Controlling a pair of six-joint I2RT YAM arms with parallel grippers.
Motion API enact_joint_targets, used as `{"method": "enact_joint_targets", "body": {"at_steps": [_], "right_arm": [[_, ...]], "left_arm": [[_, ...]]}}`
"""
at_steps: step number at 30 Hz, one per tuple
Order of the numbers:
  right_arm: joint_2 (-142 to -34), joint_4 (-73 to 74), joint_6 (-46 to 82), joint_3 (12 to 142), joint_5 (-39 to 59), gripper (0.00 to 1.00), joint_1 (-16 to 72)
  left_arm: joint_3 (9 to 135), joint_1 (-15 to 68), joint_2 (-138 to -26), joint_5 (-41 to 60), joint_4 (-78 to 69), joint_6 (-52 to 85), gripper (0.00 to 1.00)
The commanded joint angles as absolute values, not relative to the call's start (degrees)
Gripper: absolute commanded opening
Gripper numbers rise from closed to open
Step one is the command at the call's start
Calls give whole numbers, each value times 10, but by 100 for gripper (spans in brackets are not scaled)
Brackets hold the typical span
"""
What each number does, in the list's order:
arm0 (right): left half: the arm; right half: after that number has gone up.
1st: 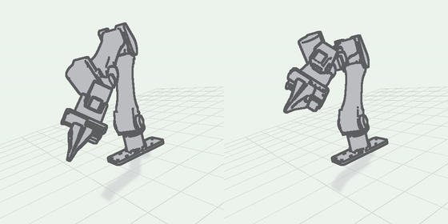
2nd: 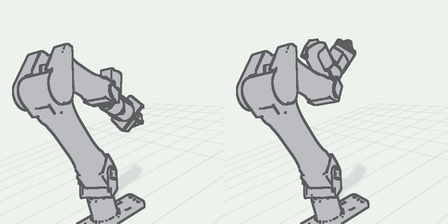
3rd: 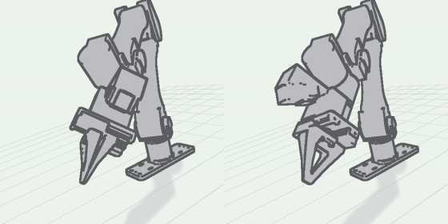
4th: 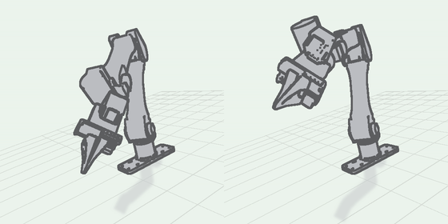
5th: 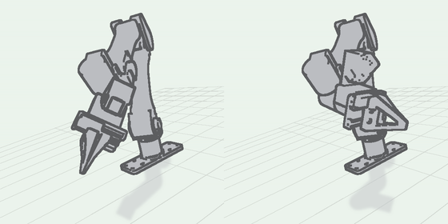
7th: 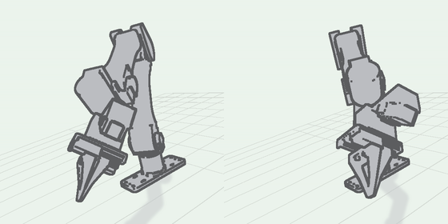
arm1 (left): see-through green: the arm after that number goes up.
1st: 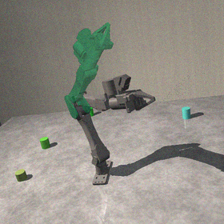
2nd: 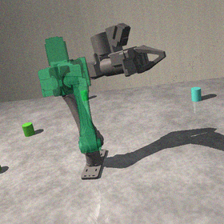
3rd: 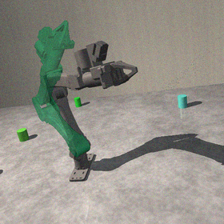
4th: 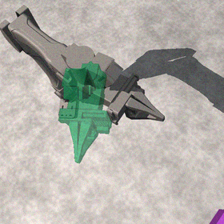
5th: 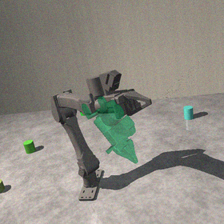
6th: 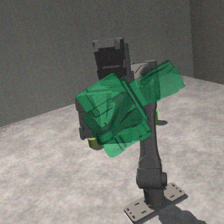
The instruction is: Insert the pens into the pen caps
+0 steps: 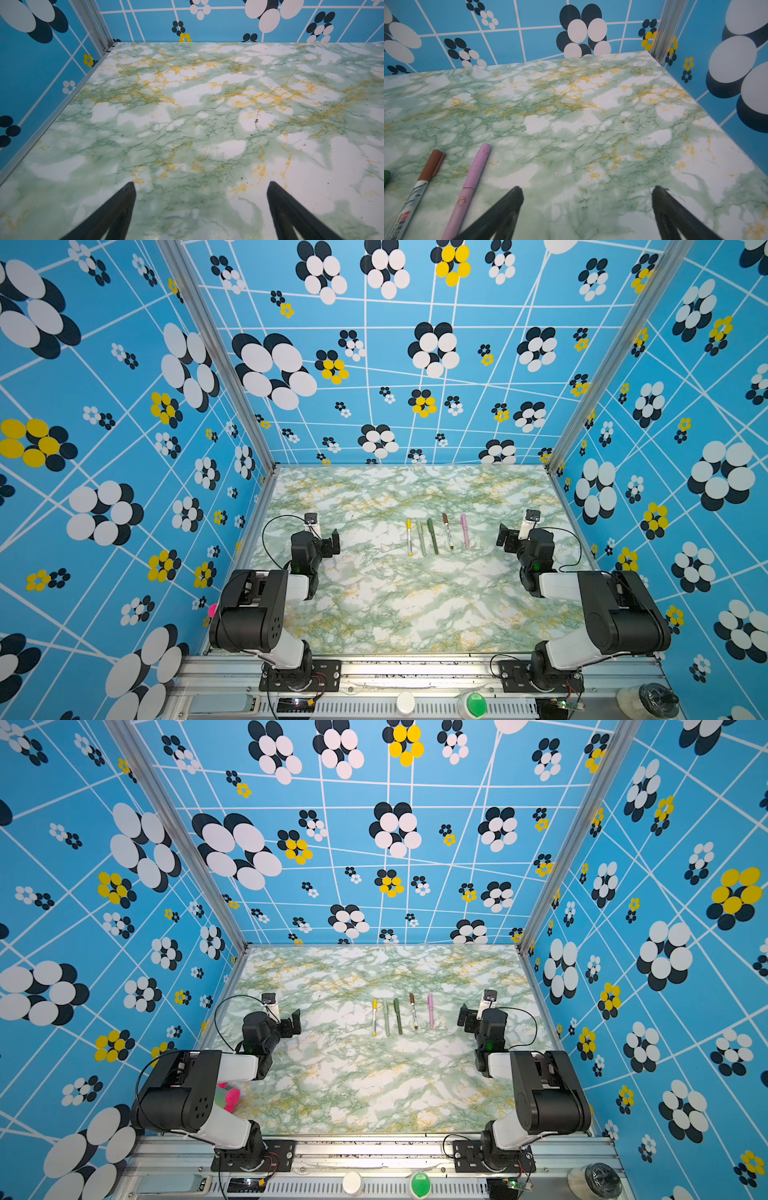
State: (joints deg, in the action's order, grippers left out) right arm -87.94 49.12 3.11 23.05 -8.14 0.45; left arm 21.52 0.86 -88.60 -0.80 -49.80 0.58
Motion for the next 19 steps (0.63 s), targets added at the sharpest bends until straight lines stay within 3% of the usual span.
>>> {"method": "enact_joint_targets", "body": {"at_steps": [1, 19], "right_arm": [[-882, 506, 22, 223, -72, 99, 2], [-884, 502, 20, 226, -71, 99, 3]], "left_arm": [[225, 13, -887, -6, -512, 2, 99], [223, 14, -886, -10, -514, 0, 99]]}}
